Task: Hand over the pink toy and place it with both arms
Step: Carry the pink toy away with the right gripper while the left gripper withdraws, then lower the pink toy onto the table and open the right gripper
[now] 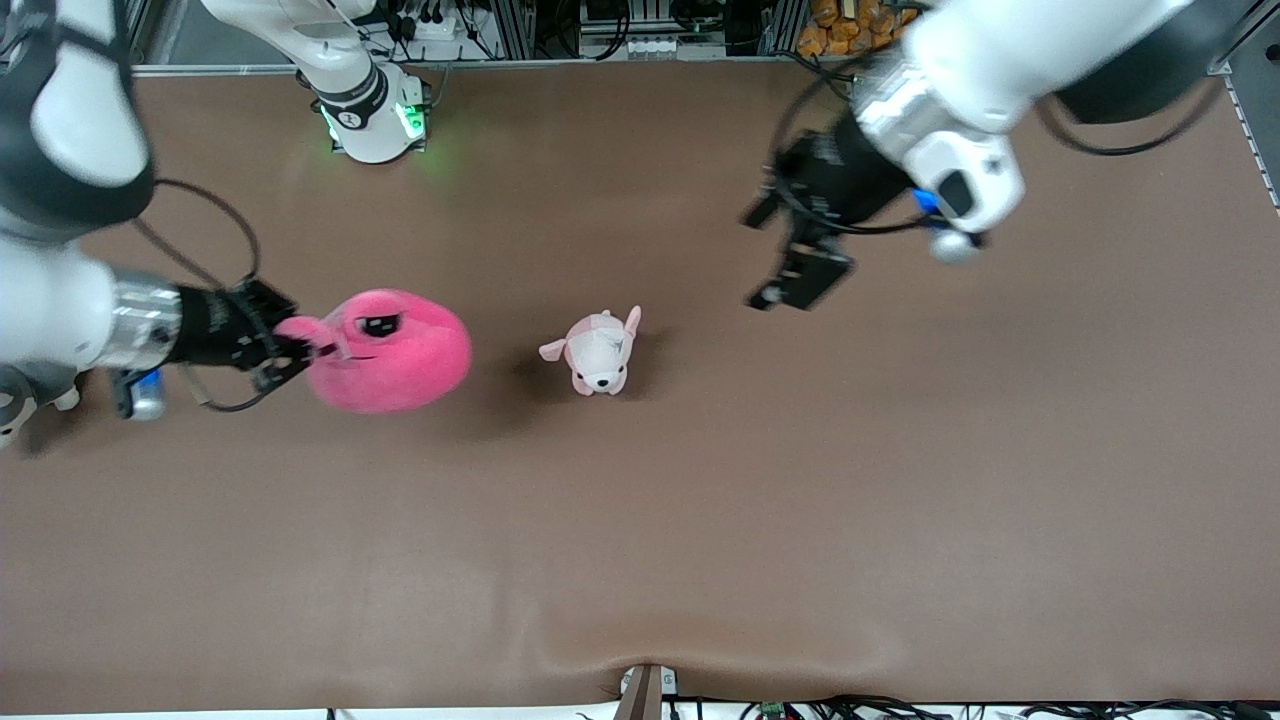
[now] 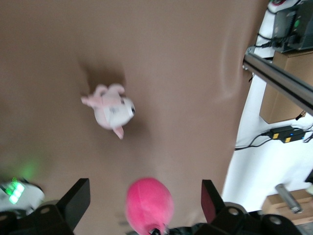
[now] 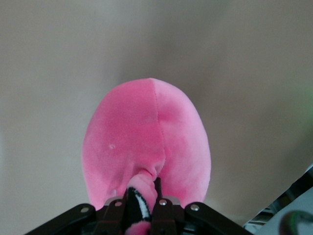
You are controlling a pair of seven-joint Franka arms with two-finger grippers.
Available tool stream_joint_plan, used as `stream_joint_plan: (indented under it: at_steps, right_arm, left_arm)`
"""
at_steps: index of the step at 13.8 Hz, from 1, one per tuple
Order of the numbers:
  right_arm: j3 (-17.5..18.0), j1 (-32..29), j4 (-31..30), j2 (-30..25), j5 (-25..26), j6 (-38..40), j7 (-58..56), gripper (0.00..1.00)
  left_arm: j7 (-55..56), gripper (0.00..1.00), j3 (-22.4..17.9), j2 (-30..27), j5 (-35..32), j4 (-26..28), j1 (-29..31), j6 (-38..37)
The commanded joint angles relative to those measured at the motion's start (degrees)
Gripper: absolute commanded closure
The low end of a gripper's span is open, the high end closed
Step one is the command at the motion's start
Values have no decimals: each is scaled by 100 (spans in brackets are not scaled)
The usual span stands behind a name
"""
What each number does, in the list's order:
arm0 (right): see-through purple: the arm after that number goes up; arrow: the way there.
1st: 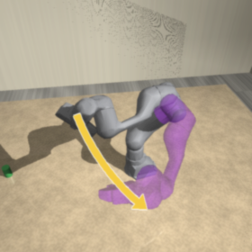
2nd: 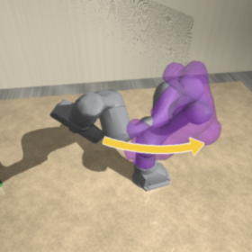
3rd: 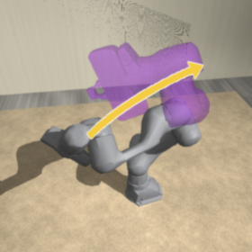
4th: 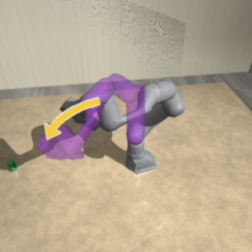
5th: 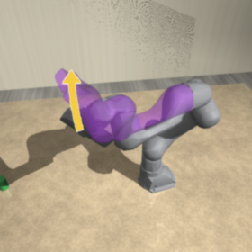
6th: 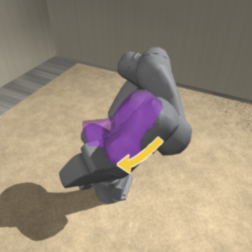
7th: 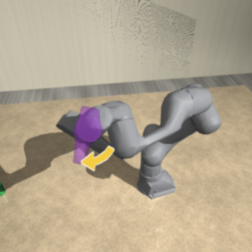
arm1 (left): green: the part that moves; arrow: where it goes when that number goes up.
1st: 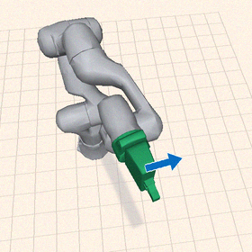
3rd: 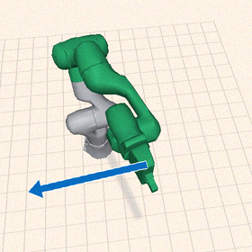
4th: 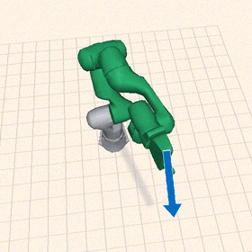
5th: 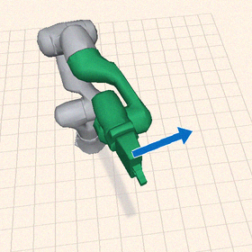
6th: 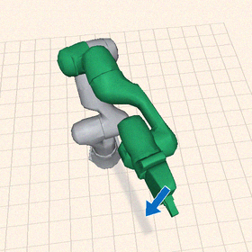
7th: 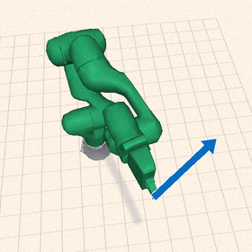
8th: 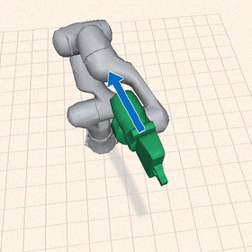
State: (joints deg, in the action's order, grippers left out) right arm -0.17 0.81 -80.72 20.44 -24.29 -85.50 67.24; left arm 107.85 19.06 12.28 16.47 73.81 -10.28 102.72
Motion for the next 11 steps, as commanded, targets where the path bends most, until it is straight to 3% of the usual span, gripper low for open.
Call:
stream_joint_plan:
  at_steps: [1, 5, 8, 9, 10, 11]
  right_arm:
    - [114, -816, -92, 731, 3, 16, -1279, 100]
    - [114, -1889, -163, 1575, 240, -186, -3125, 100]
    - [114, -2225, -558, 1665, 267, -546, -3972, 97]
    - [114, -2173, -550, 1648, 336, -529, -3982, 31]
    - [131, -2129, -420, 1621, 468, -512, -3999, 0]
    - [149, -2076, -44, 1569, 713, -285, -4043, 0]
  left_arm:
    - [-1489, 0, 28, -147, -161, 64, 639, -602]
    - [-4091, 0, 28, -200, -1178, 55, 1265, -1367]
    - [-5516, 0, 28, -235, -1532, 64, 1799, -1587]
    - [-6086, 0, 28, -235, -1541, 55, 2045, -1640]
    - [-6623, 0, 28, -235, -1541, 55, 2283, -1658]
    - [-6933, 0, 19, -235, -1550, 55, 2468, -1745]
